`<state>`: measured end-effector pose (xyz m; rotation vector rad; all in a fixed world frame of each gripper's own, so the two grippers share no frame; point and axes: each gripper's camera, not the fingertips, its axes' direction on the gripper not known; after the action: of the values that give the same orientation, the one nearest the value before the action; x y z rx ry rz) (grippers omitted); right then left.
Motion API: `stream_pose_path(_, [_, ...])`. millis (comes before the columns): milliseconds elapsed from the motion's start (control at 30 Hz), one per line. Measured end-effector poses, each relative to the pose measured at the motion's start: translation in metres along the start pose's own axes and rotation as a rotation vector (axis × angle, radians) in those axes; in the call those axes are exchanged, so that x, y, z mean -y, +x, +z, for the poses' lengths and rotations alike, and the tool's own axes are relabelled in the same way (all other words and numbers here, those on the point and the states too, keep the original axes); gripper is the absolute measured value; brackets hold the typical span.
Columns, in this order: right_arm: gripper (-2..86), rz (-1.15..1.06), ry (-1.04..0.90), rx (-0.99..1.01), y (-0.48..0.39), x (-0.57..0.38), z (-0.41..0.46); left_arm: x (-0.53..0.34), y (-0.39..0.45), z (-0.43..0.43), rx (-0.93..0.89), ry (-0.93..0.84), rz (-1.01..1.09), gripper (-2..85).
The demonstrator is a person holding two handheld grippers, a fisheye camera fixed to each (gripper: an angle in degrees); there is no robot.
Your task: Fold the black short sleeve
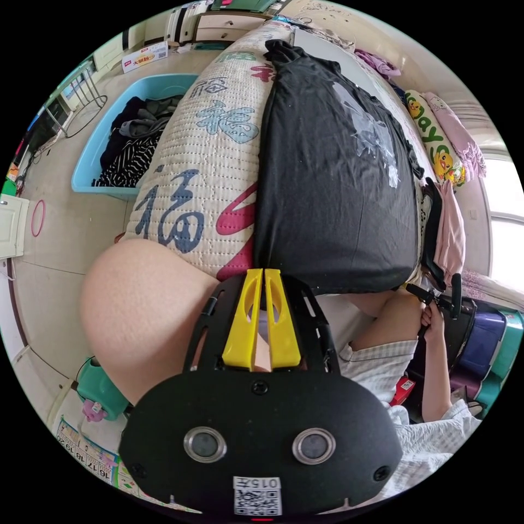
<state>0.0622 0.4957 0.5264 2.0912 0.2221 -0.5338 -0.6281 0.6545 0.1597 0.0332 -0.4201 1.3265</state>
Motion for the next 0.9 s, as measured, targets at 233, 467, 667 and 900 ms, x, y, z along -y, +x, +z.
stream_pose_path(233, [-0.5, 0.003, 0.010, -0.012, -0.004, 0.000, 0.011, -0.004, -0.005, -0.002, 0.005, 0.002, 0.003, -0.6])
stream_pose_path(467, [-0.5, 0.013, 0.025, 0.004, -0.003, -0.005, 0.020, -0.011, -0.017, -0.006, -0.008, -0.003, -0.004, -0.6])
stream_pose_path(667, [-0.5, 0.054, 0.093, 0.046, 0.007, -0.020, 0.017, -0.041, -0.036, -0.038, -0.173, 0.108, 0.000, -0.6])
stream_pose_path(900, [-0.4, 0.093, 0.416, -0.011, -0.012, -0.056, -0.026, -0.060, -0.062, -0.129, -0.345, 0.468, 0.067, -0.5])
